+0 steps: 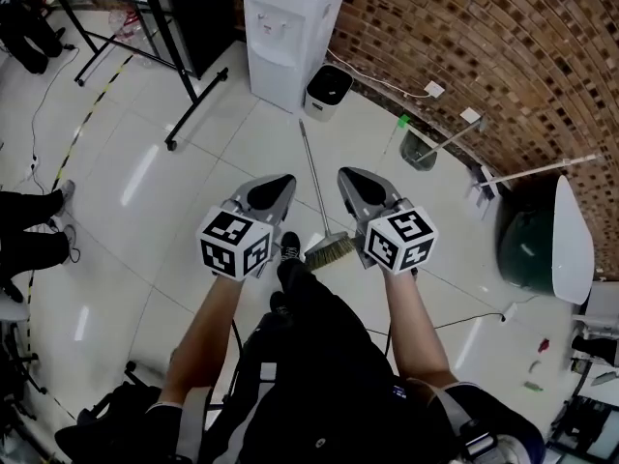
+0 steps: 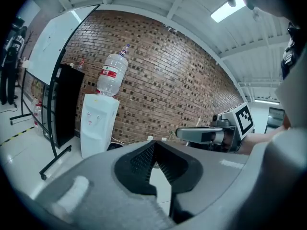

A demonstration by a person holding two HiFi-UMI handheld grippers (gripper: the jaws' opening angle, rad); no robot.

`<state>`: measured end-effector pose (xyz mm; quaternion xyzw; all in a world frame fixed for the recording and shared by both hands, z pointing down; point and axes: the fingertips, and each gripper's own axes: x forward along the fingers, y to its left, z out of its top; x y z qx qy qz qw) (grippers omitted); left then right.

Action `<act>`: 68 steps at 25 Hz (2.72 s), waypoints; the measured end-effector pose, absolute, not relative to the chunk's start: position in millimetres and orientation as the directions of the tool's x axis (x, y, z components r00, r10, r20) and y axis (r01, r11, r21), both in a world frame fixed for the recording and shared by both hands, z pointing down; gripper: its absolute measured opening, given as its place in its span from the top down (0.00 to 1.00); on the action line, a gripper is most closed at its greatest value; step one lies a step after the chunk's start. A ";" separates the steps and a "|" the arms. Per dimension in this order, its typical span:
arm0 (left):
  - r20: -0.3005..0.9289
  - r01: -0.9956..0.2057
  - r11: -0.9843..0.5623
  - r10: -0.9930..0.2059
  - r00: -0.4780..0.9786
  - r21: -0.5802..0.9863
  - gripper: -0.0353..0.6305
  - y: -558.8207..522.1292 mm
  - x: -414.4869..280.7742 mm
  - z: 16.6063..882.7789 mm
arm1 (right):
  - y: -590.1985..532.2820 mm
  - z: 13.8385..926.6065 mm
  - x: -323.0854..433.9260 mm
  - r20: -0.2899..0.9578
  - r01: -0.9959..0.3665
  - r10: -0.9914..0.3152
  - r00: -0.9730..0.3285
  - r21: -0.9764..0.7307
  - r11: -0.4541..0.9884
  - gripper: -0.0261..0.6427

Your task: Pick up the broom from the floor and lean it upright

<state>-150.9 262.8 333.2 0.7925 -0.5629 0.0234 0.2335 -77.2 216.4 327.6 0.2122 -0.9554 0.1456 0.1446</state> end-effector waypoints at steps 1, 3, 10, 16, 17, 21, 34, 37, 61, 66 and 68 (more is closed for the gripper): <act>0.303 -0.902 -0.260 -0.879 0.369 0.345 0.95 250.7 -156.4 338.9 | 203.8 333.4 -82.9 0.339 -0.450 -0.366 -0.867 -0.218 0.866 0.96; 0.306 -0.900 -0.265 -0.875 0.376 0.346 0.95 223.4 -166.6 350.3 | 175.7 345.6 -93.8 0.343 -0.453 -0.368 -0.864 -0.215 0.865 0.96; 0.323 -0.902 -0.295 -0.860 0.395 0.317 0.95 116.0 -189.5 392.5 | 63.7 401.7 -112.0 0.404 -0.474 -0.369 -0.837 -0.197 0.858 0.96; 0.379 -0.899 -0.315 -0.826 0.417 0.304 0.95 51.9 -199.7 455.6 | 5.3 488.3 -116.3 0.484 -0.504 -0.362 -0.796 -0.201 0.840 0.96; 0.388 -0.898 -0.318 -0.819 0.422 0.305 0.95 43.2 -201.4 467.0 | -1.4 503.9 -118.7 0.498 -0.506 -0.357 -0.790 -0.204 0.838 0.96; 0.414 -0.889 -0.334 -0.794 0.445 0.314 0.95 14.0 -210.5 521.7 | -20.7 575.0 -133.1 0.547 -0.514 -0.333 -0.768 -0.216 0.830 0.96; 0.468 -0.868 -0.339 -0.739 0.484 0.362 0.95 -96.1 -277.1 803.0 | -104.9 881.5 -199.7 0.652 -0.551 -0.282 -0.704 -0.250 0.796 0.96; 0.479 -0.867 -0.362 -0.726 0.493 0.344 0.95 -115.9 -283.8 855.0 | -125.5 943.6 -205.9 0.662 -0.553 -0.271 -0.699 -0.259 0.792 0.95; 0.581 -0.856 -0.413 -0.630 0.516 0.312 0.95 -146.5 -311.2 1017.1 | -183.3 1225.6 -259.1 0.854 -0.611 -0.160 -0.495 -0.211 0.763 0.79; 0.592 -0.856 -0.426 -0.622 0.512 0.294 0.95 -144.2 -319.3 1014.5 | -189.9 1211.8 -250.0 0.834 -0.688 -0.202 -0.513 -0.259 0.678 0.82; 0.598 -0.856 -0.434 -0.617 0.511 0.283 0.95 -144.6 -321.6 1009.8 | -189.1 1189.7 -252.1 0.800 -0.682 -0.225 -0.556 -0.285 0.673 0.82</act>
